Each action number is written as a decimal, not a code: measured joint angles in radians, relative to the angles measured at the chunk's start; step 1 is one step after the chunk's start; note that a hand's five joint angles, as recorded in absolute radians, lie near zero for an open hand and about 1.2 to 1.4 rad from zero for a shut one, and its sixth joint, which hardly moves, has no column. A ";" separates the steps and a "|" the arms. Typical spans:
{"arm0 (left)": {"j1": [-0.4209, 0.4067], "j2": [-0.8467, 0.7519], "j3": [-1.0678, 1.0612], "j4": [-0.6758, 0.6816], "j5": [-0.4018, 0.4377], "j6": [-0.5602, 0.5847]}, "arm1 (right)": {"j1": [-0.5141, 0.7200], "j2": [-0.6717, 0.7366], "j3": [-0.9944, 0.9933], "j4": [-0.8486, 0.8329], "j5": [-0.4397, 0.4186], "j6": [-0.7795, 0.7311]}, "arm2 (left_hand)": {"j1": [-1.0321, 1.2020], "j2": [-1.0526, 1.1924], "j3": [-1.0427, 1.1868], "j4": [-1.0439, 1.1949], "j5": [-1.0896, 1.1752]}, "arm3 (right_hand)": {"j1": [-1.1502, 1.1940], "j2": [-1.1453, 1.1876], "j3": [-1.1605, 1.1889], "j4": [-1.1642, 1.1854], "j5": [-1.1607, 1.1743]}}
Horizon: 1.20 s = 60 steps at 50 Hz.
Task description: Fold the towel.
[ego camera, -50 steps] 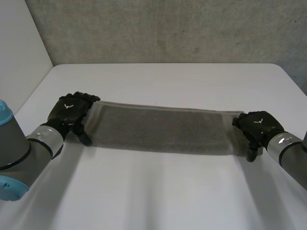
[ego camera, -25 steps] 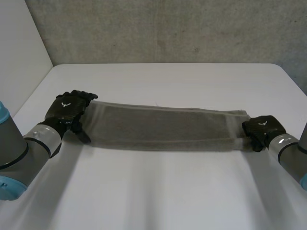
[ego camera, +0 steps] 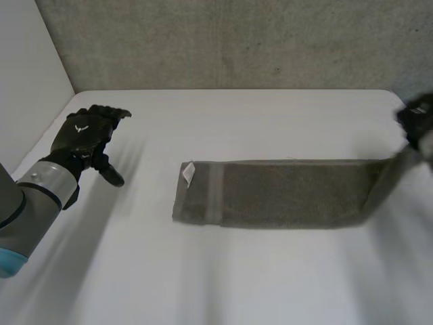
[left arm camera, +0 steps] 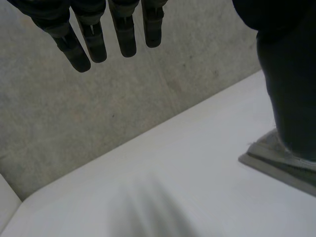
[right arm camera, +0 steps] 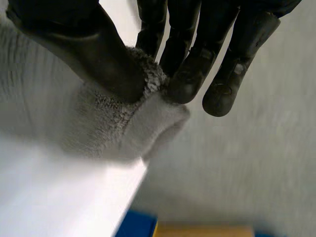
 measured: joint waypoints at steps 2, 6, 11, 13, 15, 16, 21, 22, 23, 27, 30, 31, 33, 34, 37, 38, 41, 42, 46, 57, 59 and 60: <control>-0.003 0.003 0.005 0.000 -0.001 -0.002 | 0.078 -0.009 -0.018 -0.001 -0.001 0.018 | 0.000 0.000 0.000 0.000 0.000 | 0.000 0.000 0.000 0.000 0.000; -0.010 0.009 0.014 -0.001 -0.001 -0.005 | 0.284 -0.012 -0.050 -0.008 -0.006 0.045 | 0.000 0.000 0.000 0.000 0.000 | -0.001 0.000 0.006 0.000 0.000; -0.021 0.013 0.014 -0.001 -0.001 -0.004 | 0.515 0.035 -0.064 -0.031 -0.012 0.050 | 0.000 0.000 0.000 0.000 0.000 | -0.001 0.000 0.009 0.000 0.000; -0.026 0.013 0.012 -0.001 -0.001 -0.004 | 0.595 0.072 -0.065 -0.041 -0.015 0.048 | 0.000 0.000 0.000 0.000 0.000 | -0.001 0.000 0.009 0.000 0.000; -0.028 0.012 0.010 -0.001 -0.001 -0.004 | 0.641 0.105 -0.065 -0.044 -0.016 0.045 | 0.000 0.000 0.000 0.000 0.000 | -0.035 -0.027 -0.027 -0.039 -0.038; -0.029 0.012 0.008 -0.001 -0.001 -0.003 | 0.665 0.127 -0.065 -0.046 -0.017 0.043 | 0.000 0.000 0.000 0.000 0.000 | -0.111 -0.093 -0.107 -0.120 -0.116; -0.035 0.006 0.004 0.001 -0.001 -0.003 | 0.724 0.207 -0.070 -0.048 -0.010 0.038 | 0.000 0.000 0.000 0.000 0.000 | -0.631 -0.602 -0.619 -0.614 -0.626; -0.038 0.005 0.003 0.001 -0.001 -0.003 | 0.728 0.217 -0.071 -0.047 -0.006 0.041 | 0.000 0.000 0.000 0.000 0.000 | -0.843 -0.800 -0.809 -0.827 -0.855; -0.039 0.004 0.003 0.001 -0.001 -0.003 | 0.729 0.221 -0.071 -0.047 -0.004 0.042 | 0.000 0.000 0.000 0.000 0.000 | -0.911 -0.889 -0.897 -0.916 -0.946; -0.047 -0.003 -0.001 0.002 -0.001 -0.004 | 0.721 0.215 -0.063 -0.046 0.009 0.066 | 0.000 0.000 0.000 0.000 0.000 | -1.092 -1.051 -1.084 -1.088 -1.097; -0.050 -0.005 -0.003 0.003 0.000 -0.004 | 0.700 0.155 -0.037 -0.045 0.023 0.123 | 0.000 0.000 0.000 0.000 0.000 | -1.095 -1.051 -1.084 -1.088 -1.097; -0.050 -0.006 -0.004 0.003 0.000 -0.004 | 0.682 0.123 -0.020 -0.044 0.028 0.155 | 0.000 0.000 0.000 0.000 0.000 | -1.097 -1.051 -1.084 -1.088 -1.097; -0.050 -0.007 -0.004 0.003 0.000 -0.004 | 0.644 0.071 0.012 -0.040 0.033 0.210 | 0.000 0.000 0.000 0.000 0.000 | -1.098 -1.051 -1.084 -1.088 -1.097; -0.050 -0.008 -0.005 0.003 0.000 -0.004 | 0.616 0.039 0.035 -0.037 0.034 0.244 | 0.000 0.000 0.000 0.000 0.000 | -1.098 -1.051 -1.084 -1.088 -1.097; -0.050 -0.010 -0.006 0.003 0.000 -0.004 | 0.549 -0.031 0.097 -0.030 0.028 0.312 | 0.000 0.000 0.000 0.000 0.000 | -1.098 -1.051 -1.084 -1.088 -1.097; -0.050 -0.011 -0.006 0.003 0.000 -0.004 | 0.531 -0.047 0.114 -0.029 0.025 0.326 | 0.000 0.000 0.000 0.000 0.000 | -1.098 -1.051 -1.084 -1.088 -1.097; -0.053 -0.013 -0.007 0.004 0.001 -0.004 | 0.441 -0.107 0.207 -0.024 -0.007 0.368 | 0.000 0.000 0.000 0.000 0.000 | -1.098 -1.051 -1.084 -1.088 -1.097; -0.053 -0.013 -0.007 0.004 0.001 -0.004 | 0.427 -0.114 0.221 -0.023 -0.013 0.372 | 0.000 0.000 0.000 0.000 0.000 | -1.098 -1.051 -1.084 -1.088 -1.097; -0.059 -0.018 -0.009 0.004 0.001 -0.004 | 0.325 -0.136 0.318 -0.020 -0.070 0.379 | 0.000 0.000 0.000 0.000 0.000 | -1.064 -1.032 -1.069 -1.076 -1.070; -0.078 -0.034 -0.012 0.005 0.002 -0.002 | 0.188 -0.085 0.426 -0.029 -0.183 0.383 | 0.000 0.000 0.000 0.000 0.000 | -0.880 -0.841 -0.875 -0.877 -0.859; -0.080 -0.036 -0.012 0.006 0.002 -0.002 | 0.182 -0.068 0.426 -0.031 -0.187 0.384 | 0.000 0.000 0.000 0.000 0.000 | -0.847 -0.807 -0.843 -0.847 -0.831; -0.082 -0.037 -0.012 0.006 0.002 -0.002 | 0.180 -0.056 0.425 -0.033 -0.188 0.385 | 0.000 0.000 0.000 0.000 0.000 | -0.815 -0.778 -0.815 -0.822 -0.804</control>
